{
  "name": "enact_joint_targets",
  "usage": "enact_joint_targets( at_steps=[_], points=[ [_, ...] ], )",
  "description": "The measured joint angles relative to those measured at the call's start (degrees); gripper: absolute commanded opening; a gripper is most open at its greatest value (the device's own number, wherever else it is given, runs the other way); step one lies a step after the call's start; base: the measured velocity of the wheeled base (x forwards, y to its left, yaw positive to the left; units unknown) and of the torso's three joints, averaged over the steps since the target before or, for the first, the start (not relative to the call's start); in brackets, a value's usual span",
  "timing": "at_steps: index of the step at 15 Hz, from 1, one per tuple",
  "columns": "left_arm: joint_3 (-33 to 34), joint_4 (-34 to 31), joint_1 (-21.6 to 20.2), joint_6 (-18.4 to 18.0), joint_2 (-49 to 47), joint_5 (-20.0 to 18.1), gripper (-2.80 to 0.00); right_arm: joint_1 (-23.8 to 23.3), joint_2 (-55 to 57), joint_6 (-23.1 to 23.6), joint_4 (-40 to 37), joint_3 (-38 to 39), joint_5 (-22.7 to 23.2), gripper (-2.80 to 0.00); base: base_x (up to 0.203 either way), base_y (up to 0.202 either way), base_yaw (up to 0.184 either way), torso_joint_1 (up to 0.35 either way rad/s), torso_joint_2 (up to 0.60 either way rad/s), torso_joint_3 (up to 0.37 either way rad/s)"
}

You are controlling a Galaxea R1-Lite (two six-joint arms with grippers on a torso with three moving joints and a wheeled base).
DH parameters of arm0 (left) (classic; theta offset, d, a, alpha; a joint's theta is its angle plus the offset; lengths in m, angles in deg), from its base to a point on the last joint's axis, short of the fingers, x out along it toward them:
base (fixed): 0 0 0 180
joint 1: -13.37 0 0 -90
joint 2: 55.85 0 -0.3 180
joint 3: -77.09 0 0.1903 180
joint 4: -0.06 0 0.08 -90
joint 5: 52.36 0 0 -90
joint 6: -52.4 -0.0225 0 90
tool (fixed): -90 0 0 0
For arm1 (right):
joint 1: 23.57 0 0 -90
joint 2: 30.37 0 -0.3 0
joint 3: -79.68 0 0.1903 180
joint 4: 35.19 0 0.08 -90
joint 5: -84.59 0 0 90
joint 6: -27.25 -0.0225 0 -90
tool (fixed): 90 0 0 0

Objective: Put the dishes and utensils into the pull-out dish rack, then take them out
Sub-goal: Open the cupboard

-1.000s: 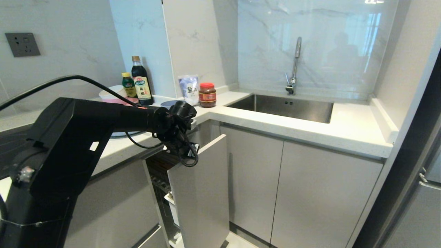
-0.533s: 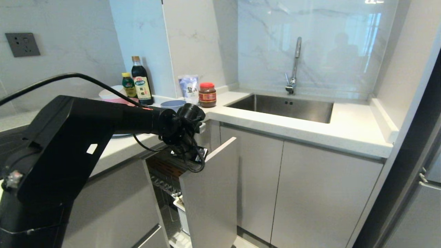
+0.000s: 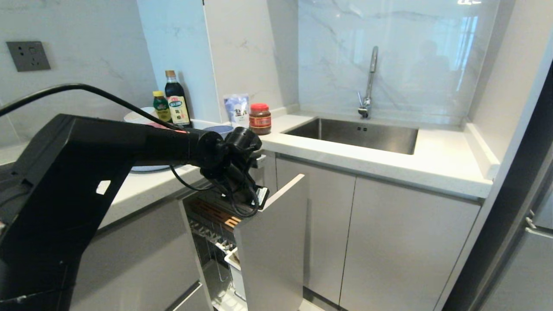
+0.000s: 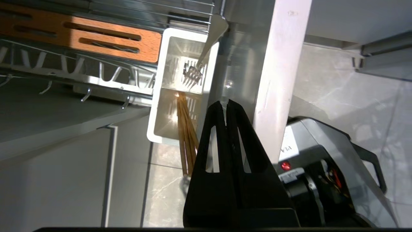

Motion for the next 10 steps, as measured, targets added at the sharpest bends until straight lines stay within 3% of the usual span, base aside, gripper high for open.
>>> enact_joint_targets(
  at_steps=[10],
  points=[
    [3.52, 0.13, 4.88, 0.01, 1.26, -0.68, -2.80, 0.00, 0.00, -0.02, 0.00, 0.00, 0.00, -2.80, 0.000, 0.000, 0.000, 0.000, 0.00, 0.000]
  ],
)
